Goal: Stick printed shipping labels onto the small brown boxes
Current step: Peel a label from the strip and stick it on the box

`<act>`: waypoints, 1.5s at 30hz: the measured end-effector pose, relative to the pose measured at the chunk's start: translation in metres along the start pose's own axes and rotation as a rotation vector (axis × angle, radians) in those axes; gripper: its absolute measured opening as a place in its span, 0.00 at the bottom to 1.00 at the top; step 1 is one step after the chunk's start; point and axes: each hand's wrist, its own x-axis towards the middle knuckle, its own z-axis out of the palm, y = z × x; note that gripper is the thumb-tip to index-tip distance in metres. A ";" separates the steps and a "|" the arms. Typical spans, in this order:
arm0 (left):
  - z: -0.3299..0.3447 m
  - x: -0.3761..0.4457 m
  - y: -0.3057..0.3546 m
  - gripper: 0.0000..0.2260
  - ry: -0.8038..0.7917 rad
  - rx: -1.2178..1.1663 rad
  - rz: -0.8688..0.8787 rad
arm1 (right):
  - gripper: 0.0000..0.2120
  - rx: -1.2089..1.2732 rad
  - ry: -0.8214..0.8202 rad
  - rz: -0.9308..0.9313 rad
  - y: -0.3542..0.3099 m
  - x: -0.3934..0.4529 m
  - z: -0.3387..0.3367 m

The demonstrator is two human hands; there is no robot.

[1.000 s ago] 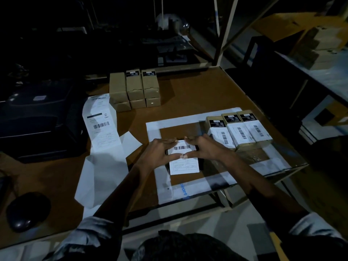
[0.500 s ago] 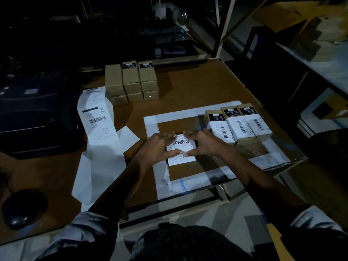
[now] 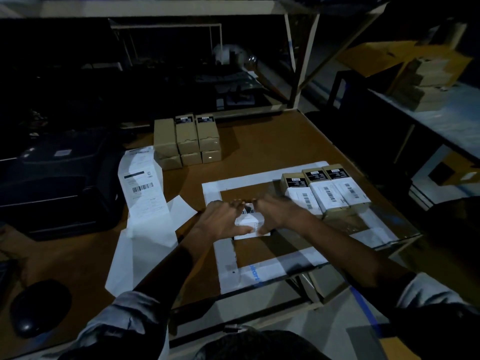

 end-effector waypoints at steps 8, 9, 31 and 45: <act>-0.001 0.006 -0.010 0.36 0.027 -0.119 0.022 | 0.34 0.159 -0.007 0.074 0.014 -0.005 -0.003; -0.004 0.009 -0.013 0.37 0.035 -0.143 0.014 | 0.34 0.210 -0.007 0.073 0.018 -0.005 -0.007; 0.004 0.026 -0.030 0.33 0.179 -0.319 -0.060 | 0.21 0.452 0.204 0.111 0.026 -0.001 0.002; 0.008 0.036 -0.039 0.36 0.058 -0.363 -0.017 | 0.23 0.498 0.124 0.094 0.028 0.005 -0.003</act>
